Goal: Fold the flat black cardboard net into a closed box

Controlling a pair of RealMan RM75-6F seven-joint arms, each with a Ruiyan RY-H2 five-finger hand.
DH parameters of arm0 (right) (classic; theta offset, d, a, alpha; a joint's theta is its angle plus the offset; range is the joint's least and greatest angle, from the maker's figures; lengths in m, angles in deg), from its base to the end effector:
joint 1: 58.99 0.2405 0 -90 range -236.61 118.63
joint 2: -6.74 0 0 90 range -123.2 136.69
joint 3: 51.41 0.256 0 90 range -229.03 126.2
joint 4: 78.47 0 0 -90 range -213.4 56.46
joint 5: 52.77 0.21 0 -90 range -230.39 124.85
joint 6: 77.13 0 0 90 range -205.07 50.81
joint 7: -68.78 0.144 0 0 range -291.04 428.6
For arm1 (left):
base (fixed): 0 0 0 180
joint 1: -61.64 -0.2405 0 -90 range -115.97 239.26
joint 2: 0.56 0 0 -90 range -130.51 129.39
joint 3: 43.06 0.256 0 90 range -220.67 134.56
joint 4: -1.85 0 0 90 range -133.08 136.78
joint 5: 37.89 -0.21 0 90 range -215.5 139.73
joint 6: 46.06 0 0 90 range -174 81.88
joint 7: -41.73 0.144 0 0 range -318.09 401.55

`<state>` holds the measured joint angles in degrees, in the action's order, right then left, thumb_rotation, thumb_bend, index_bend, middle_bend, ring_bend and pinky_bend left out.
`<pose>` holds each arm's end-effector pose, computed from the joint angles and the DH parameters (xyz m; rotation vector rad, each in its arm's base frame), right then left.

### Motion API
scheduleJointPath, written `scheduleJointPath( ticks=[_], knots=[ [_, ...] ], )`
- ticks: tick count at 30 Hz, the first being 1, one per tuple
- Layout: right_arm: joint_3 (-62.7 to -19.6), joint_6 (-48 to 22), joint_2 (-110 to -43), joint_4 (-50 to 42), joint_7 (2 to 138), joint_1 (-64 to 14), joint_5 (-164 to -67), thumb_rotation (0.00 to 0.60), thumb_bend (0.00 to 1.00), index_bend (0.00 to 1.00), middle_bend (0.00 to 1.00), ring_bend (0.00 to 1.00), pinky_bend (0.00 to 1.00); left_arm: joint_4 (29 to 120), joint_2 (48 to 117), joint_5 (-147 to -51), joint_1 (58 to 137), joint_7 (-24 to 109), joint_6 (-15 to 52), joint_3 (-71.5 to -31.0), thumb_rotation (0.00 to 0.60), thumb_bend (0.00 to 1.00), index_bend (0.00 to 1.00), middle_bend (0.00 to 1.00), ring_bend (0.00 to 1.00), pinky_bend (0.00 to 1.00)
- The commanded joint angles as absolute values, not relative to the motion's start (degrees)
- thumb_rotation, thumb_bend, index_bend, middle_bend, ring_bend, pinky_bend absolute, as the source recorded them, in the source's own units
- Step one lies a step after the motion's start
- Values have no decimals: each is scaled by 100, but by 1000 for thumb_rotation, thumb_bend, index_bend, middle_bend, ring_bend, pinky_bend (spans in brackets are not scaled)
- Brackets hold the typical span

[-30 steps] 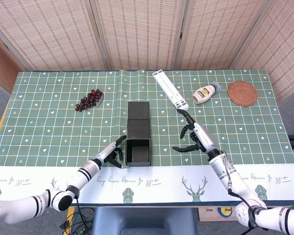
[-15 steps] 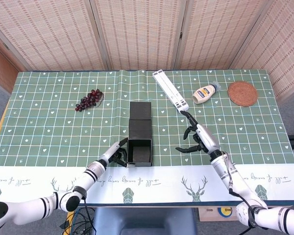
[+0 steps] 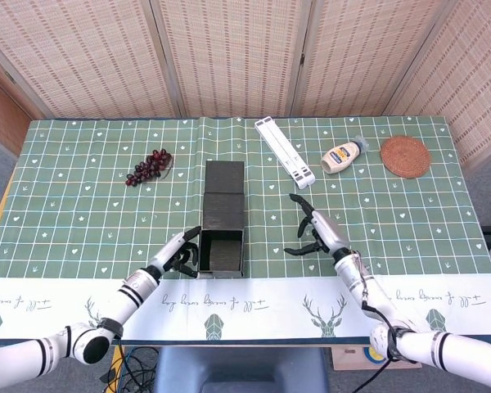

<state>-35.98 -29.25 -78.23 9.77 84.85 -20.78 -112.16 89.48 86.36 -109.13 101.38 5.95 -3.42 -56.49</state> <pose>-0.1639 -0.3450 0.0003 1.4740 -1.7251 1.2270 -0.1383 0.3268 -0.0273 -1.5534 -2.0017 -1.3159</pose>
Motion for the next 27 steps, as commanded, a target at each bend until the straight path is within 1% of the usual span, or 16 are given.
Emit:
scheduleJointPath(
  ticks=[1,9,12,17,22,27],
  knots=[
    [-3505,-3055,-8190,653,8277,-1839,-10951,600,34,0,52,551,994,9331,8355,-11247,9979,504,-127,-5551,600,91,296,323,639,891],
    [-3085,-2924,-9007,153,8165,-1386,-10831,600,39,0,61,565,993,9751,8071,-11619,10031,472,-153,-5384,600,91,287,323,633,891],
    [-2908,-2908,-9285,21,8164,-1202,-10768,600,39,0,64,567,992,9784,8081,-11657,10088,517,-191,-5340,600,91,285,323,629,891],
    [-2583,-2634,-9735,-266,8175,-950,-10781,600,40,0,80,576,992,9747,8177,-11625,10181,591,-258,-5292,600,91,282,323,628,891],
    [-2384,-2431,-9856,-212,8293,-866,-10927,600,32,0,103,584,992,9705,8227,-11602,10274,722,-349,-5232,600,91,280,323,626,891],
    [-2350,-2318,-9710,163,8438,-954,-11132,600,18,0,124,584,992,9560,8316,-11397,10345,879,-422,-5232,600,91,274,323,622,891]
  ],
)
